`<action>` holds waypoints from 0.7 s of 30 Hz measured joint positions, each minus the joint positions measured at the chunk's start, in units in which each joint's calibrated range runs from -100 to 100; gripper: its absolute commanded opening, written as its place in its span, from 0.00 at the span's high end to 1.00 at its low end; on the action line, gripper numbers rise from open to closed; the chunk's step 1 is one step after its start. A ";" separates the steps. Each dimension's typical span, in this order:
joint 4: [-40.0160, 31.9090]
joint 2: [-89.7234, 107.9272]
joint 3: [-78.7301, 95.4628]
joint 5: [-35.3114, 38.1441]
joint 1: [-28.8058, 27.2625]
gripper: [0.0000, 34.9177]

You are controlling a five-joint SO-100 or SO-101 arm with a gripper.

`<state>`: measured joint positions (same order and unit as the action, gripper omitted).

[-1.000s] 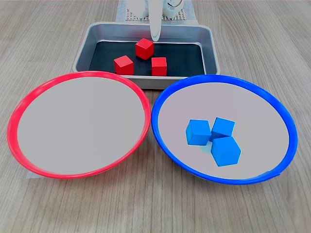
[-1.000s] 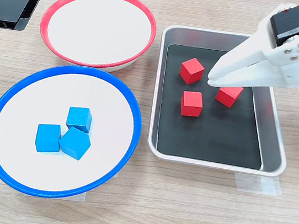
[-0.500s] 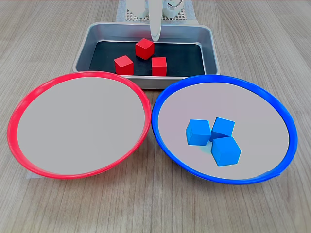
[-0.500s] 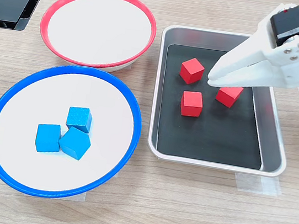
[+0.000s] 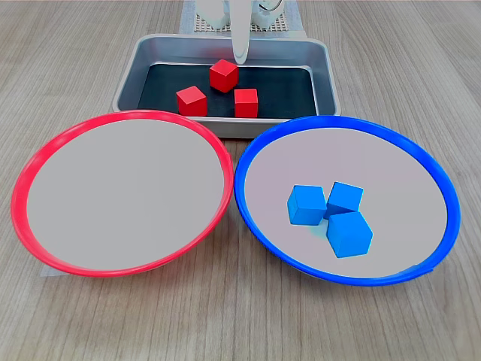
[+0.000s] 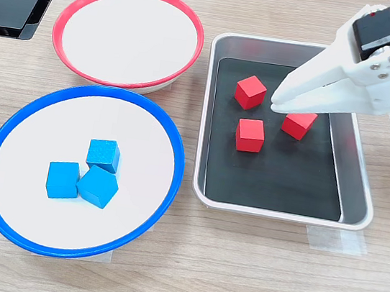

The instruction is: Resolve any anomalies and move all blocks to matching dishes

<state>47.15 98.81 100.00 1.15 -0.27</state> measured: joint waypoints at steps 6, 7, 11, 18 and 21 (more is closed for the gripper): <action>0.33 -0.09 0.00 0.68 0.00 0.97; 0.73 -1.62 -0.45 1.32 0.00 0.91; 7.18 -15.26 -11.71 7.91 -0.62 0.81; 16.88 -40.24 -32.49 24.13 -9.03 0.58; 17.21 -45.52 -34.03 29.94 -10.62 0.63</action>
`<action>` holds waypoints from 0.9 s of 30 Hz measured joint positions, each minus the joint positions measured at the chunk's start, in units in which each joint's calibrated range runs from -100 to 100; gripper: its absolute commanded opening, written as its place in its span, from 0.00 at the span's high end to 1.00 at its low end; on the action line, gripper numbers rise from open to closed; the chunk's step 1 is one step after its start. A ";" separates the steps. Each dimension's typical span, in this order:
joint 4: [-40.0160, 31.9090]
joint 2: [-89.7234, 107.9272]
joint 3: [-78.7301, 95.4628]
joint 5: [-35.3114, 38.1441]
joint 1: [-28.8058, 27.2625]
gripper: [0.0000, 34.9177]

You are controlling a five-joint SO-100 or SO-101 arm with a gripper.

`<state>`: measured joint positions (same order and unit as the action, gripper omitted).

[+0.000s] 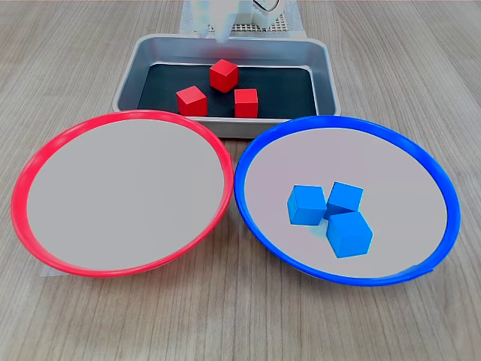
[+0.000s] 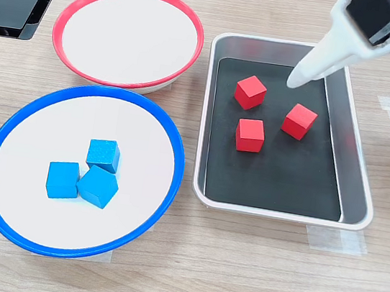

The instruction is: Resolve any anomalies and move all blocks to matching dishes

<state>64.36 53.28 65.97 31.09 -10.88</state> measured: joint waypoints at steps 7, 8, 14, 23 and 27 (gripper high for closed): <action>-0.24 -8.70 -0.27 7.96 -0.09 0.54; -0.73 -9.55 -0.27 8.64 -0.18 0.54; -6.20 -15.35 -0.27 10.65 0.80 0.46; -11.26 -18.76 3.45 12.84 2.74 0.51; -11.26 -19.18 3.54 12.75 3.72 0.63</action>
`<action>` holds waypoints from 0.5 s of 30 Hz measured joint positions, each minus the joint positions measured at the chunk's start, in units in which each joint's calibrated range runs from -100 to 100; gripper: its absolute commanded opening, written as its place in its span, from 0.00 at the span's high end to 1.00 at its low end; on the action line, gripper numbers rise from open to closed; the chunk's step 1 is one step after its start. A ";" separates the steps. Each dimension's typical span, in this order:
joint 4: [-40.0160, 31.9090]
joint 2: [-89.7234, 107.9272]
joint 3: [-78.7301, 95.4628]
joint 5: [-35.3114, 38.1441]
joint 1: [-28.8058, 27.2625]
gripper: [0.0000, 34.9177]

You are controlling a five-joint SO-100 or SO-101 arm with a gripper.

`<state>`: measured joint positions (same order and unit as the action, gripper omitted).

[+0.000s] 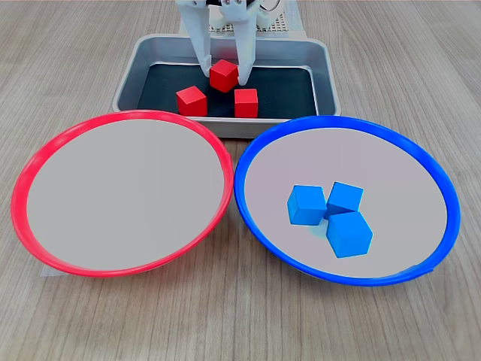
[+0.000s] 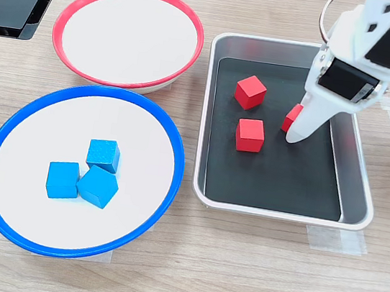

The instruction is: Resolve any anomalies and move all blocks to matching dishes

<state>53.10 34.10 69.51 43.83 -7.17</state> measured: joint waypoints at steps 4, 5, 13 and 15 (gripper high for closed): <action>0.00 -0.94 0.27 -0.05 0.53 0.88; 0.00 -1.02 0.27 -0.05 1.06 0.97; 4.81 -1.71 -5.90 -1.47 1.42 0.99; 7.10 -2.81 -10.80 -3.13 1.59 0.99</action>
<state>60.20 31.29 58.71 40.71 -5.58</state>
